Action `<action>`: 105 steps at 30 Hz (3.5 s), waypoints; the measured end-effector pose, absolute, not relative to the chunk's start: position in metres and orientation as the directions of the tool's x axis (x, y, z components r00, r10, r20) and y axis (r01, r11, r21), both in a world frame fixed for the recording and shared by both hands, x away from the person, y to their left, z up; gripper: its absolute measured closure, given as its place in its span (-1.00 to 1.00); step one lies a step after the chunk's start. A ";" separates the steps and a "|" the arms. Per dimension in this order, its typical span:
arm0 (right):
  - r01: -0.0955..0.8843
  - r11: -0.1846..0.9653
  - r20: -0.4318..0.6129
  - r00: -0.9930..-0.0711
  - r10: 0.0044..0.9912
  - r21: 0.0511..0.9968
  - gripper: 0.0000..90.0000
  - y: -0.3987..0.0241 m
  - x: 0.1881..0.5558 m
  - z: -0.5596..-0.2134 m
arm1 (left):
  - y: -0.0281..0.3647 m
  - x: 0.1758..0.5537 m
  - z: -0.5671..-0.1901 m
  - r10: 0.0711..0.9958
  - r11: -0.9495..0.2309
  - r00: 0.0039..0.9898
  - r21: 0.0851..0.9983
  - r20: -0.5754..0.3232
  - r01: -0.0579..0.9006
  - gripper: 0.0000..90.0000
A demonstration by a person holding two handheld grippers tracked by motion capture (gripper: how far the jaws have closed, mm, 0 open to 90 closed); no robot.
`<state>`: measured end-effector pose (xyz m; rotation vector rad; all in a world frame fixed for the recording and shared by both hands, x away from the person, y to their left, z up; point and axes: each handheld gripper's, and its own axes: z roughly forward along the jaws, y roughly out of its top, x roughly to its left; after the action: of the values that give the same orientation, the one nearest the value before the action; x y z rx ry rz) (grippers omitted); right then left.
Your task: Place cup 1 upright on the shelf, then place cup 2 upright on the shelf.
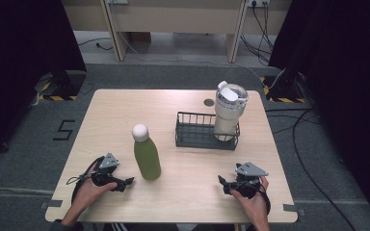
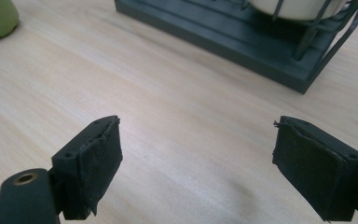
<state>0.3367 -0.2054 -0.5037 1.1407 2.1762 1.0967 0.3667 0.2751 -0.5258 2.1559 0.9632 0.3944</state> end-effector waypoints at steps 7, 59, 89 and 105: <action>0.487 0.363 -0.030 -0.566 0.824 0.794 -0.66 -0.205 0.334 -0.506 | 0.275 0.367 -0.526 0.740 -0.452 0.673 0.728 -0.017 0.516 -1.00; 0.579 0.411 -0.005 -0.575 0.818 0.705 -0.91 -0.198 0.329 -0.519 | 0.278 0.359 -0.524 0.715 -0.447 0.699 0.761 -0.011 0.469 -0.67; 0.580 0.411 -0.005 -0.574 0.819 0.704 -0.93 -0.198 0.329 -0.519 | 0.257 0.341 -0.504 0.642 -0.294 0.766 0.913 -0.030 0.282 -0.67; 0.581 0.413 -0.004 -0.576 0.817 0.702 -0.94 -0.198 0.330 -0.519 | 0.247 0.340 -0.496 0.629 -0.255 0.777 0.935 -0.034 0.248 -0.67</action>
<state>0.3296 -0.1983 -0.5189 1.2042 2.3267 0.9509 0.3405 0.2475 -0.4956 1.8354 0.6746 0.4195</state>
